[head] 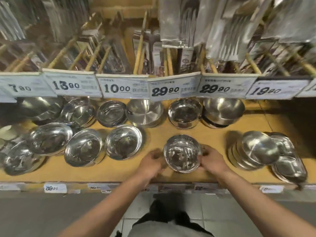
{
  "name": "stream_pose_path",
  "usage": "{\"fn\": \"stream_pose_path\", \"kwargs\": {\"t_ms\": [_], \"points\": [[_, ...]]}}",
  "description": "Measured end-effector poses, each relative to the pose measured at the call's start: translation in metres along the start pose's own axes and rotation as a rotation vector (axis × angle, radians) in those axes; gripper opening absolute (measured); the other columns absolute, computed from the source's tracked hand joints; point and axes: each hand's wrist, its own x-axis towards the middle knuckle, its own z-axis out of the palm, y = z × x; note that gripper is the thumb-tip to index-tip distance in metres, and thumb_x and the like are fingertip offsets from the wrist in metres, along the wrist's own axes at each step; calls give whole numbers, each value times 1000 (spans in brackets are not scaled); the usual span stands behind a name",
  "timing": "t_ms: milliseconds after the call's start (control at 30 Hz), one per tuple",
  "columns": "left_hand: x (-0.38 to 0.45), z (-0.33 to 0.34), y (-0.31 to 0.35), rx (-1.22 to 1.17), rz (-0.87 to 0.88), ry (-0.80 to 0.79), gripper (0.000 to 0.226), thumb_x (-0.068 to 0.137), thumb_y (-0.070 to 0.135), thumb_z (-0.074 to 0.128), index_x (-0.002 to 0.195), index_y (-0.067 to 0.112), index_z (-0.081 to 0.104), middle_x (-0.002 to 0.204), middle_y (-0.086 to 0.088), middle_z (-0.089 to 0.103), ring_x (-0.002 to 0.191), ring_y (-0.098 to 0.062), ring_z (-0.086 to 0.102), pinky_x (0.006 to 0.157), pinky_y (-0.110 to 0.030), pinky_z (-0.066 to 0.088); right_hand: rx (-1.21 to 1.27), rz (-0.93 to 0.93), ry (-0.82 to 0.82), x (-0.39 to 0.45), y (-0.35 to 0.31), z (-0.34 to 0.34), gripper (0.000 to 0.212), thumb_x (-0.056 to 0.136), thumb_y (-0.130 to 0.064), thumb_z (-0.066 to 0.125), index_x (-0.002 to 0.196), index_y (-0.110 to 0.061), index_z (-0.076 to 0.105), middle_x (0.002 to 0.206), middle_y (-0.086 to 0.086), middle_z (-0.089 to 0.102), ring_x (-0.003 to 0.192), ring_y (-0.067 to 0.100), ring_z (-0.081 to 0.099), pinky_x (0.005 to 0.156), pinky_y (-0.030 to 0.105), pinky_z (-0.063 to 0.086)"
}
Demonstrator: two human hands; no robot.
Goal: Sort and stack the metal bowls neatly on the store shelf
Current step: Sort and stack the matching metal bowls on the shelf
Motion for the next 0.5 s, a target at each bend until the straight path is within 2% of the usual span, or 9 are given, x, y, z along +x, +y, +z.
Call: {"fn": "stream_pose_path", "kwargs": {"t_ms": [100, 167, 200, 267, 300, 367, 433, 500], "points": [[10, 16, 9, 131, 61, -41, 42, 100, 25, 62, 141, 20, 54, 129, -1, 67, 104, -17, 71, 93, -37, 59, 35, -23, -7, -2, 12, -12, 44, 83, -21, 77, 126, -25, 67, 113, -6, 74, 95, 10, 71, 83, 29, 59], [14, 24, 14, 187, 94, -68, 37, 100, 21, 61, 137, 22, 58, 126, -1, 69, 101, -16, 72, 90, -36, 60, 74, -15, 8, -3, 18, -16, 38, 87, -22, 73, 124, -26, 67, 110, -5, 74, 86, 6, 71, 65, 17, 55], [16, 27, 16, 174, 98, -76, 35, 100, 18, 62, 134, 22, 61, 126, -2, 70, 102, -17, 72, 92, -36, 60, 113, 6, 29, -4, 19, -17, 35, 90, -22, 71, 124, -25, 67, 111, -3, 74, 85, 7, 71, 59, 16, 53], [20, 31, 20, 138, 83, -78, 32, 97, 14, 65, 129, 18, 64, 124, -5, 71, 105, -21, 71, 98, -41, 57, 199, 47, 102, -5, 19, -19, 34, 94, -22, 67, 127, -23, 62, 117, 1, 69, 90, 14, 70, 58, 22, 55], [21, 32, 21, 135, 67, -78, 33, 95, 13, 68, 128, 15, 64, 122, -7, 71, 104, -22, 71, 98, -41, 57, 183, 40, 153, -6, 20, -20, 35, 94, -24, 67, 128, -22, 60, 117, 0, 67, 91, 16, 68, 63, 26, 56], [23, 33, 23, 127, 17, -86, 36, 92, 11, 70, 127, 7, 61, 118, -10, 72, 104, -23, 72, 96, -39, 57, 77, -12, 221, -7, 20, -22, 36, 92, -31, 68, 125, -21, 61, 109, -3, 67, 91, 16, 63, 72, 27, 46], [22, 35, 23, 55, -42, -105, 39, 91, 6, 70, 128, 1, 59, 114, -13, 73, 101, -23, 74, 89, -36, 61, 67, -40, 199, -9, 20, -23, 28, 90, -31, 70, 115, -21, 64, 102, -5, 70, 86, 13, 62, 66, 24, 42], [16, 39, 24, -11, -74, -107, 41, 91, 3, 70, 129, 0, 55, 110, -14, 73, 88, -19, 77, 76, -28, 63, 77, -44, 129, -9, 21, -23, 20, 89, -24, 72, 108, -24, 64, 96, -8, 70, 77, 6, 62, 58, 16, 44]]}}
